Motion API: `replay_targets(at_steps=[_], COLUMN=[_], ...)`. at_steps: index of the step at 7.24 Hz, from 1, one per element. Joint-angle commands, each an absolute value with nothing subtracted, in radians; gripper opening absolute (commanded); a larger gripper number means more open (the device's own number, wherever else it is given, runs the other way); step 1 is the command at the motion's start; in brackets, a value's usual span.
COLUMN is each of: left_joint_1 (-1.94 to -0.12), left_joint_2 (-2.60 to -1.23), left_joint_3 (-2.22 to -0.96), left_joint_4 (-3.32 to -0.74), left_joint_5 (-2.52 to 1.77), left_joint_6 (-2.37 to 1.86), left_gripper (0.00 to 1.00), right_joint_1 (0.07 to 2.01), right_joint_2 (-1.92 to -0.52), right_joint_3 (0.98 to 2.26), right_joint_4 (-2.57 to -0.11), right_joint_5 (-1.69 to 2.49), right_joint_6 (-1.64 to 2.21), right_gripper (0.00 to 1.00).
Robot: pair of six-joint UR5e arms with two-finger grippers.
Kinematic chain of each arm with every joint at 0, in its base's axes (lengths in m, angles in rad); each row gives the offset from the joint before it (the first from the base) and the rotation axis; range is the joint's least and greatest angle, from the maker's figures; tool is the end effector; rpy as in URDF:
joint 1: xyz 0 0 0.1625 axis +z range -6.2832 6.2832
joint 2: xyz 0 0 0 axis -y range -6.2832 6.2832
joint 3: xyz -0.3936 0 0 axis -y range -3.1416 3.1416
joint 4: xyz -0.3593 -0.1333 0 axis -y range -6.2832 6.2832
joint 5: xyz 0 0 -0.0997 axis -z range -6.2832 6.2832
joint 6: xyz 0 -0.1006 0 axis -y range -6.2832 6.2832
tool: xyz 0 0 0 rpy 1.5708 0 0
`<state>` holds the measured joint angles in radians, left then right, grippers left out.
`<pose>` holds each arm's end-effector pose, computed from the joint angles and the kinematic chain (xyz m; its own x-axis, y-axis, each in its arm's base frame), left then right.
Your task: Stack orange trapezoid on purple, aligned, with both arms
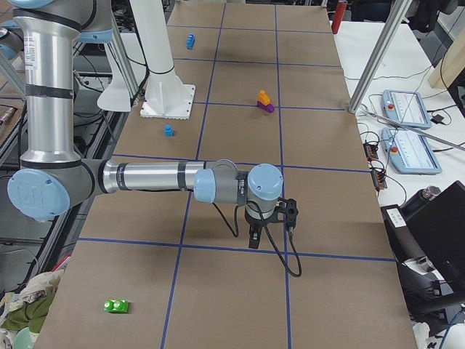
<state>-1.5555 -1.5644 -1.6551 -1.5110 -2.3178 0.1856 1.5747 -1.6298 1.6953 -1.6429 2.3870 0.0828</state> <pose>-0.0580 -0.4577 0.6001 0.7180 0.2076 -0.6643 -0.1504 0.9782 0.1432 0.0617 -0.4343 0.6015 0.6823 0.0902 0.7255 -0.0605 0.9959 -0.0668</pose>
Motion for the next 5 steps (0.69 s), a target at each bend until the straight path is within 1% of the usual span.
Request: replay_targets(at_steps=[1, 5], left_joint_1=[-1.555, -1.554], left_joint_2=[-1.565, -1.565], left_joint_3=[-1.655, -1.649], left_joint_4=[-1.511, -1.511], left_joint_5=[-2.318, -2.315], left_joint_6=[0.186, 0.184], left_gripper=[1.00, 1.00], right_joint_1=[1.575, 1.575], right_joint_2=[-1.626, -1.624], right_joint_3=[1.697, 1.697], right_joint_4=[-1.643, -1.641], right_joint_5=[2.384, 2.384], right_joint_6=[0.083, 0.083], right_gripper=[1.00, 1.00])
